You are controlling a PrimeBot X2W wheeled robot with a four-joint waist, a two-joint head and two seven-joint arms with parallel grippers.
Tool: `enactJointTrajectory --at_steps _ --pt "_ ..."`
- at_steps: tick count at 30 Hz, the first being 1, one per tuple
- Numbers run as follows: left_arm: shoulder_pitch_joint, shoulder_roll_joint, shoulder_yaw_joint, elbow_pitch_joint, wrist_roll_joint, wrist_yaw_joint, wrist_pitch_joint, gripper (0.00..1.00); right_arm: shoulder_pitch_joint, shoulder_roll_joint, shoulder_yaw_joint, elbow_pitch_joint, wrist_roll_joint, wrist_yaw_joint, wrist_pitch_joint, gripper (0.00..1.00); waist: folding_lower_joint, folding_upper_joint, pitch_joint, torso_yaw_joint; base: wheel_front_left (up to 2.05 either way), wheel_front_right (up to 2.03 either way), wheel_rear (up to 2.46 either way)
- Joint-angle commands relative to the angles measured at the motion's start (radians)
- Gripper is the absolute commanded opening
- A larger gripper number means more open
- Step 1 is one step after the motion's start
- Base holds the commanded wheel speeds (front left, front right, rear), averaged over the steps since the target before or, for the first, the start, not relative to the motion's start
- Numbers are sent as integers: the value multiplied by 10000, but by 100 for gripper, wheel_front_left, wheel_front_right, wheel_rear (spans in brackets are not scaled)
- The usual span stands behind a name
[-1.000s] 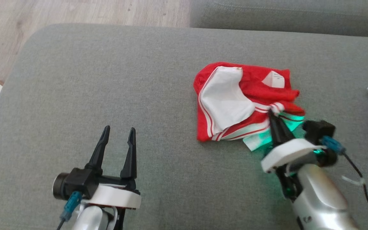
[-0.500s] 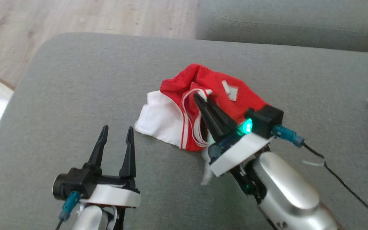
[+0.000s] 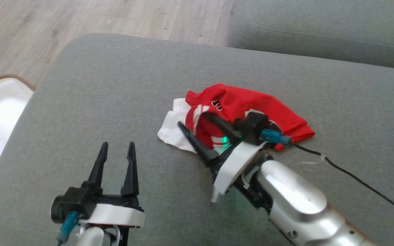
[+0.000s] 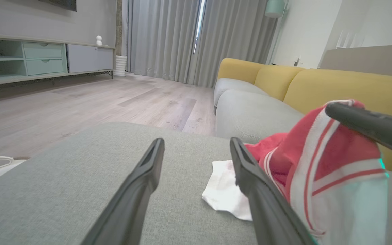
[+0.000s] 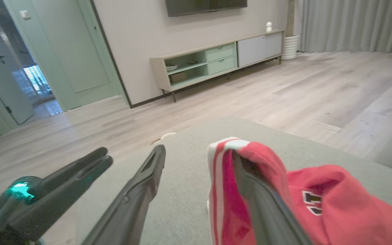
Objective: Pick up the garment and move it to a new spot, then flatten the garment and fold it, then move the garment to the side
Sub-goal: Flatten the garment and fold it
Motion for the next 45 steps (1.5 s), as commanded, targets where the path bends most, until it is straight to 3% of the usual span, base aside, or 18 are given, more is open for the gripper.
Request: enactJointTrajectory --at_steps 1,11,24,29,35,45 --pt "-285 -28 429 -366 110 17 -93 100 -217 149 -192 -213 -128 65 -179 100 -1 -1 -1 -194 0 0 0" --pt "-350 -100 559 -526 182 -53 -93 100 587 149 -1383 -728 -1909 65 14 100 -1 -1 -233 -1381 0 0 0" --pt "-292 -132 632 -704 251 -59 -93 100 3016 149 -4080 -3302 -3532 65 99 100 -1 -1 -507 -2288 0 0 0" --pt "-263 -137 615 -761 314 -99 -93 100 3883 149 -5310 -4167 -3960 65 -410 100 -1 -1 -478 -2461 0 0 0" --pt "-127 -140 563 -701 389 -181 -93 100 4730 149 -6372 -4295 -4270 65 -1186 100 -1 -1 -476 -2523 0 0 0" --pt "-101 -142 369 -627 447 -252 -93 100 5086 149 -6560 -3813 -3985 65 -1612 100 -1 -1 -325 -2315 0 0 0"
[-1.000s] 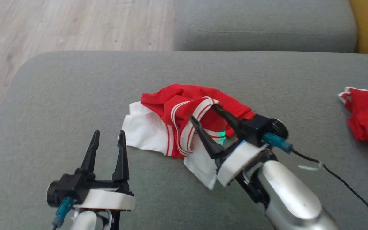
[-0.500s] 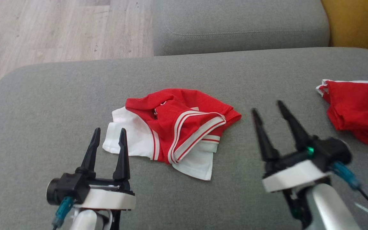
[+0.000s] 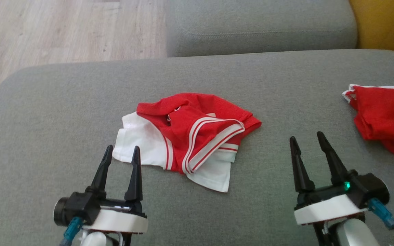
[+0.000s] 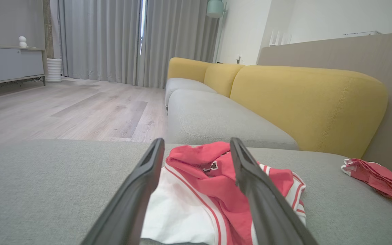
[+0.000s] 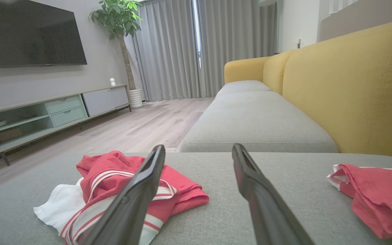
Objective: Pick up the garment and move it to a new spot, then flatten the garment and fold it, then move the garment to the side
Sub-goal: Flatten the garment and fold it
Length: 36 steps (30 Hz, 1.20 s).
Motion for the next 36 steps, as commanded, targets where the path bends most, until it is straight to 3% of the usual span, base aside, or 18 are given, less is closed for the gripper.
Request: enactJointTrajectory --at_steps 1,6,11,19,28,29,30,36 --pt "-454 -15 223 -290 76 -27 -93 100 -508 5 286 -285 -21 65 -111 100 0 -1 95 104 0 0 0" --pt "-590 -15 120 -305 59 -35 -93 100 -1122 5 614 257 -225 65 -54 100 0 -1 394 410 0 0 0" --pt "-779 -16 -19 -278 -23 -24 -93 100 -2058 5 751 1887 19 65 576 100 0 -1 716 811 0 0 0" --pt "-1055 -16 -220 -152 -71 -21 -93 100 -3755 5 970 4627 1571 65 960 100 0 -1 1136 1363 0 0 0" --pt "-1257 -16 -314 -120 -100 1 -93 100 -5015 5 2054 6651 3229 65 712 100 0 -1 1420 1598 0 0 0" --pt "-1260 -16 -316 -121 -103 6 -93 100 -5115 5 2209 6837 3349 65 682 58 0 -1 1429 1598 0 0 0" --pt "-1266 -16 -320 -117 -108 9 -93 100 -5212 5 2393 6969 3470 65 635 0 0 -1 1438 1596 0 0 0" --pt "-1282 -16 -231 -90 -120 34 -93 100 -5602 5 3547 7085 3445 65 128 0 0 -1 1261 1464 0 0 0"
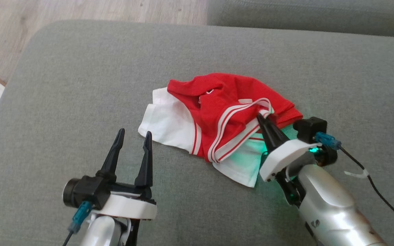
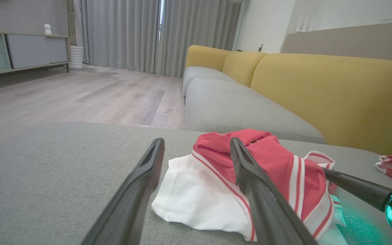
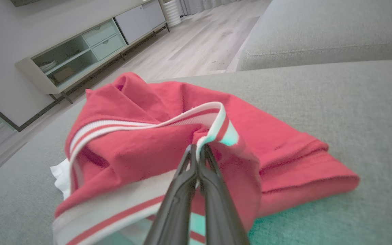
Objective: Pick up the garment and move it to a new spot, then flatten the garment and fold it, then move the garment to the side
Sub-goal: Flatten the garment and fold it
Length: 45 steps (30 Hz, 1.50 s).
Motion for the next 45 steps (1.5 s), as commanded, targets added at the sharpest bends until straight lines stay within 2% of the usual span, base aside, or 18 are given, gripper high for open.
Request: enactJointTrajectory --at_steps 1,6,10,17,24,29,30,31,34,39,41,45 --pt "-401 -10 379 -283 -61 67 -93 100 -264 76 357 -443 93 65 -189 0 -1 0 -138 -62 0 0 0" --pt "-274 -10 512 -351 -95 100 -93 100 -220 76 1146 -1491 579 65 -283 0 -1 0 -470 -161 0 0 0" --pt "-110 -10 595 -437 -124 134 -93 100 -277 76 1788 -2900 838 65 -248 0 -1 0 -767 -177 0 0 0" --pt "63 -10 611 -612 -161 209 -93 100 -319 76 2760 -4987 1200 65 564 0 -1 0 -1143 234 0 0 0" --pt "129 -11 525 -698 -159 216 -93 100 -485 76 3698 -5153 1144 65 988 0 -1 0 -1210 1084 0 0 0" --pt "186 -11 428 -627 -223 211 -93 100 -541 76 4546 -4252 1546 65 1184 0 -1 0 -1240 1647 0 0 0" --pt "201 -11 403 -607 -235 207 -93 100 -559 76 4778 -3941 1588 65 1374 93 -1 0 -1254 1727 0 0 0" --pt "218 -11 375 -585 -245 205 -93 100 -597 76 5132 -3578 1535 65 1779 100 -1 0 -1265 1799 0 0 0" --pt "237 -11 333 -569 -275 229 -93 100 -760 76 5881 -3163 1609 65 2527 100 -1 0 -1252 1902 0 0 0" --pt "243 -11 409 -600 -315 293 -93 100 -1134 76 6392 -3200 1618 65 2869 100 -1 0 -1249 1748 0 0 0" --pt "243 -11 415 -613 -341 303 -93 100 -1234 76 6335 -3267 1532 65 2674 100 -1 0 -1282 1629 0 0 0" --pt "258 -11 489 -678 -327 321 -93 100 -1146 76 5505 -3502 1566 65 1710 100 -1 0 -1339 1279 0 0 0"
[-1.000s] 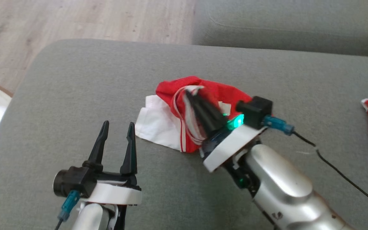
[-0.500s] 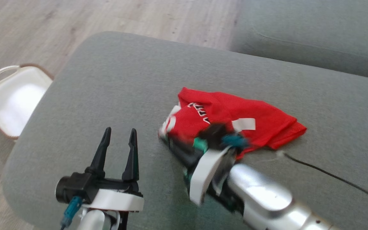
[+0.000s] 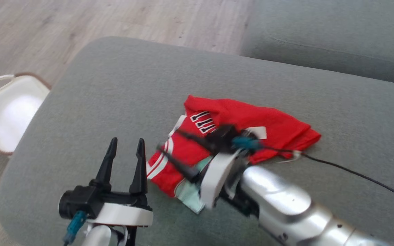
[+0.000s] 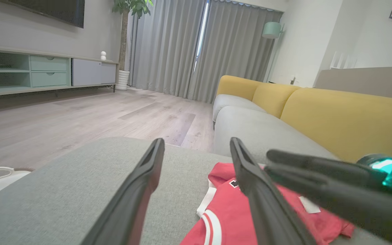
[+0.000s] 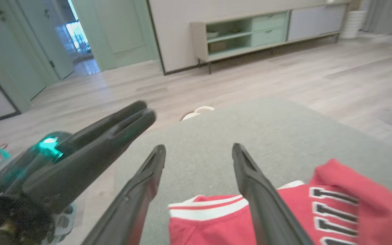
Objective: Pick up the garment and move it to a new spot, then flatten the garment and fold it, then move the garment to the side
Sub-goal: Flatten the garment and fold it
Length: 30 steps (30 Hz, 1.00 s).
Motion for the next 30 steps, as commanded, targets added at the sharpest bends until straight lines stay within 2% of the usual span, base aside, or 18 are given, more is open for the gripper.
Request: enactJointTrajectory --at_steps 1,3,4,5,10,15,20,25,30 --pt "-276 -13 399 -406 8 55 -80 100 -122 151 -505 -243 -189 65 -508 100 0 -1 -53 -260 0 0 0" --pt "-260 -13 448 -461 38 42 -80 100 7 151 -1175 -103 -566 65 -1087 100 0 -1 -93 -462 0 0 0" --pt "-237 -13 494 -519 56 27 -80 100 231 151 -1911 60 -1028 65 -1591 100 0 -1 -134 -674 0 0 0" --pt "-237 -13 494 -519 56 27 -80 100 231 151 -1911 60 -1028 65 -1591 100 0 -1 -134 -674 0 0 0" --pt "-153 -13 562 -642 112 -6 -80 100 1116 151 -4051 -19 -2556 65 -2201 100 0 -1 -170 -1288 0 0 0" --pt "-91 -13 570 -685 190 6 -80 100 2531 144 -6481 -927 -4162 65 -2317 100 0 -1 -121 -1852 0 0 0" --pt "-31 -13 576 -633 318 2 -80 100 4069 146 -8278 -2284 -5127 65 -2327 100 0 -1 -129 -2211 0 0 0" --pt "112 -13 784 -495 364 -45 -80 100 5126 148 -9282 -3144 -4668 65 -2329 100 0 -1 -122 -2397 0 0 0" --pt "193 -13 868 -524 377 -35 -80 100 5544 149 -9435 -3543 -4820 65 -2330 100 0 -1 -59 -2436 0 0 0"
